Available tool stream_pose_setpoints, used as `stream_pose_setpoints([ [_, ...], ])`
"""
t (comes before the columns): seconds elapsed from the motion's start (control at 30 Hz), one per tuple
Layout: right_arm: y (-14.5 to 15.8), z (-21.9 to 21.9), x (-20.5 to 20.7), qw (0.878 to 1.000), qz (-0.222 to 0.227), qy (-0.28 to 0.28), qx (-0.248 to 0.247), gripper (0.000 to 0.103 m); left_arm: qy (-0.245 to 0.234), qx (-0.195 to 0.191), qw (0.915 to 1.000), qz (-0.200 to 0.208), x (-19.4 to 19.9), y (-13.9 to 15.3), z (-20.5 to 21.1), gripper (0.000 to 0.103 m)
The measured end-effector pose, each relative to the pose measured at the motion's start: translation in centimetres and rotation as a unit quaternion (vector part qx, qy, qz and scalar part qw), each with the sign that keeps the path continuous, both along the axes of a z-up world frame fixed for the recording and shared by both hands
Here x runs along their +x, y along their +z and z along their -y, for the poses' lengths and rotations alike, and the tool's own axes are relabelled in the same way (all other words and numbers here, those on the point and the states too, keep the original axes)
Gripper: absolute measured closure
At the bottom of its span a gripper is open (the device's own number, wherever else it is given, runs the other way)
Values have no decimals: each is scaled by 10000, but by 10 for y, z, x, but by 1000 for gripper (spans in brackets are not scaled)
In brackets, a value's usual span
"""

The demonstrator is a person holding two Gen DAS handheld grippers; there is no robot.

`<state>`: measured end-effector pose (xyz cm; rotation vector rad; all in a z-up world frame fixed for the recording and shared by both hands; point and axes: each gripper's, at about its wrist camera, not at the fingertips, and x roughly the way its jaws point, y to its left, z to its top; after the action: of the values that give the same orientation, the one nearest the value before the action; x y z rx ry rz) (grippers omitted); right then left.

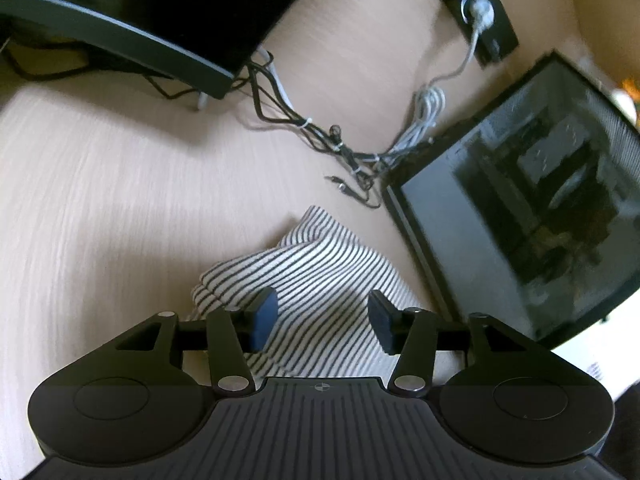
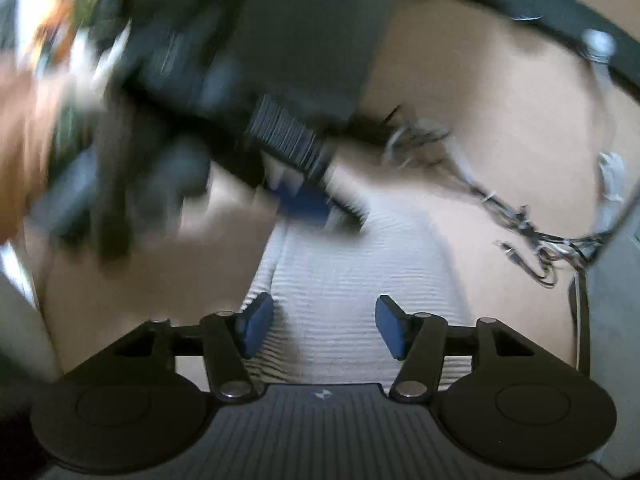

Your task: Fold clothes

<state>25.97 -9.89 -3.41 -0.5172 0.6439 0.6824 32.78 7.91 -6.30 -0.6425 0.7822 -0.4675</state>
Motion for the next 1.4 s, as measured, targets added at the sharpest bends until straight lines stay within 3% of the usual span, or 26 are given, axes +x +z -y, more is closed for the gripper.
stream_pose_setpoints([
  [0.03,-1,0,-1,10000,30,0,3,40,58,-58,10000,1,-4,4,-4,32],
  [0.17,11,-6,-13,9989,409,233,10,37,389,-83,9991,111,-22,19,-25,19],
  [0.27,11,-19,-28,9956,649,650,-206,28,624,-98,9979,106,-27,23,-35,17],
  [0.37,-7,-29,-29,9924,657,793,-670,27,753,-193,9969,139,-31,24,-43,15],
  [0.4,-10,-31,-31,9908,742,819,-783,29,769,-216,9967,149,-33,24,-45,14],
  [0.47,-8,-30,-31,9882,899,846,-903,62,805,-241,9964,146,-35,23,-48,13],
  [0.53,1,-25,-28,9874,976,835,-927,70,844,-257,9960,133,-35,24,-50,12],
  [0.73,2,-21,-31,9810,1046,1028,-1270,72,679,-288,9967,344,-34,38,-45,13],
  [0.9,-18,-26,-42,9770,1071,1118,-1467,68,87,-405,9972,616,-26,51,-18,15],
  [1.0,-19,-26,-40,9768,1095,1108,-1468,67,-223,-421,9982,374,-13,36,5,18],
  [1.07,-13,-23,-38,9803,1019,1034,-1342,63,-229,-290,9993,14,-5,16,12,22],
  [1.13,2,-13,-29,9911,595,770,-913,56,-134,-156,9996,-194,-2,-2,12,31],
  [1.23,29,10,-12,9997,-68,253,-29,45,-112,-256,9995,-171,-2,-6,5,32],
  [1.33,59,38,7,9951,-238,-351,891,38,-158,-70,9998,-89,0,-5,10,31],
  [1.4,65,48,21,9908,-176,-661,1169,32,-183,86,9998,-5,1,-6,15,31],
])
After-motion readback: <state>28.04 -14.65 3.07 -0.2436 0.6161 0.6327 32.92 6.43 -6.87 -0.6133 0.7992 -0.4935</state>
